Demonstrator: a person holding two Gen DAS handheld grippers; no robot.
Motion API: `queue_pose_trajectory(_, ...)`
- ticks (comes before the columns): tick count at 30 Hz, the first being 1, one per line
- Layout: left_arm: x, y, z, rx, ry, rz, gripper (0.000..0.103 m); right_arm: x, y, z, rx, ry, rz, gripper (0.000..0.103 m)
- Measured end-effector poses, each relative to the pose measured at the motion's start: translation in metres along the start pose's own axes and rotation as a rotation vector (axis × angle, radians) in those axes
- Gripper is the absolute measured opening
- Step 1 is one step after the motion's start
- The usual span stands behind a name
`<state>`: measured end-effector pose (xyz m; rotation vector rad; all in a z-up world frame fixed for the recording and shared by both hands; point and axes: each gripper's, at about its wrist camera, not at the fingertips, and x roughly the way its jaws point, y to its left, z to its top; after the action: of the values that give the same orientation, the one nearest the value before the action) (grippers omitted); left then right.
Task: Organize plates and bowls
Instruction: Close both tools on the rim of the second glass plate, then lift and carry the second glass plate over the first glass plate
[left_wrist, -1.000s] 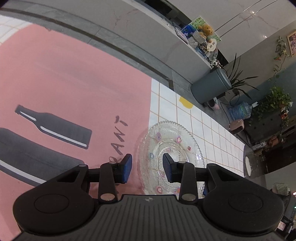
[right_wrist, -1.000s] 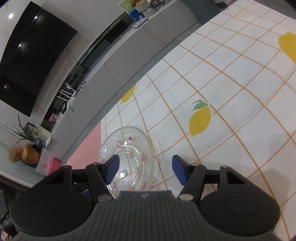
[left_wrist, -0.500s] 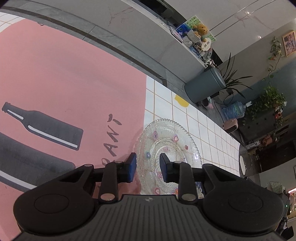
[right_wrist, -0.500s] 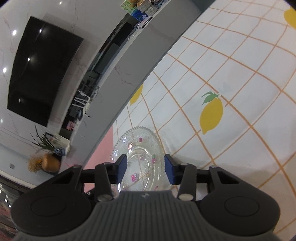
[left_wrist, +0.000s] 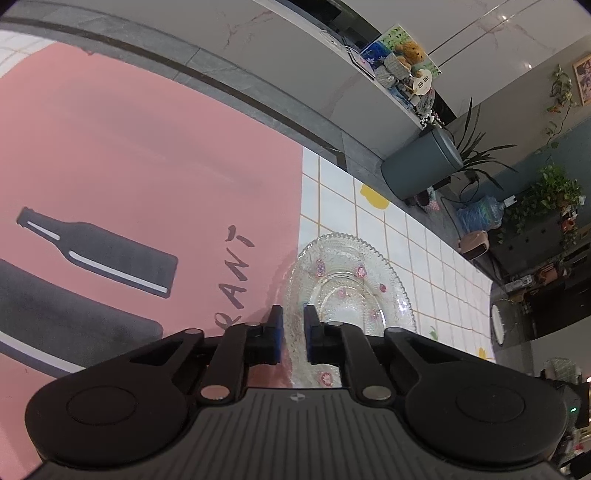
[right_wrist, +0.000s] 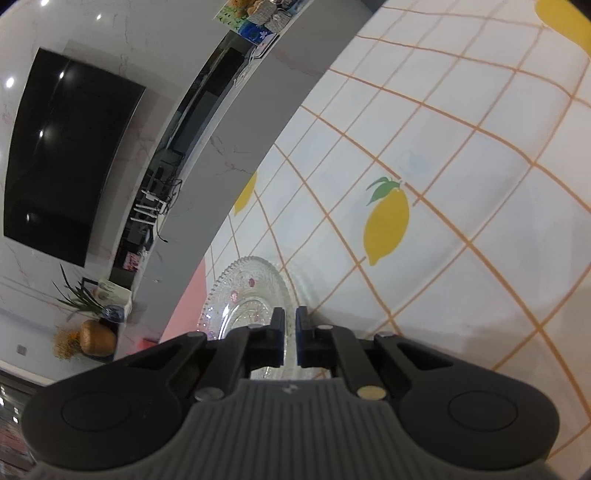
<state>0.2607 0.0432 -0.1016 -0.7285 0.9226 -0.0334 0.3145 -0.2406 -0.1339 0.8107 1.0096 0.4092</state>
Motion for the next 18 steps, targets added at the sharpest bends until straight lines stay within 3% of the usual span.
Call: queue_pose_trajectory(18, -0.018, -0.027, -0.007, 0.042, -0.015, 0.002, 0.01, -0.02, 0.001, 0.01, 0.017, 0.02, -0.004, 0.004)
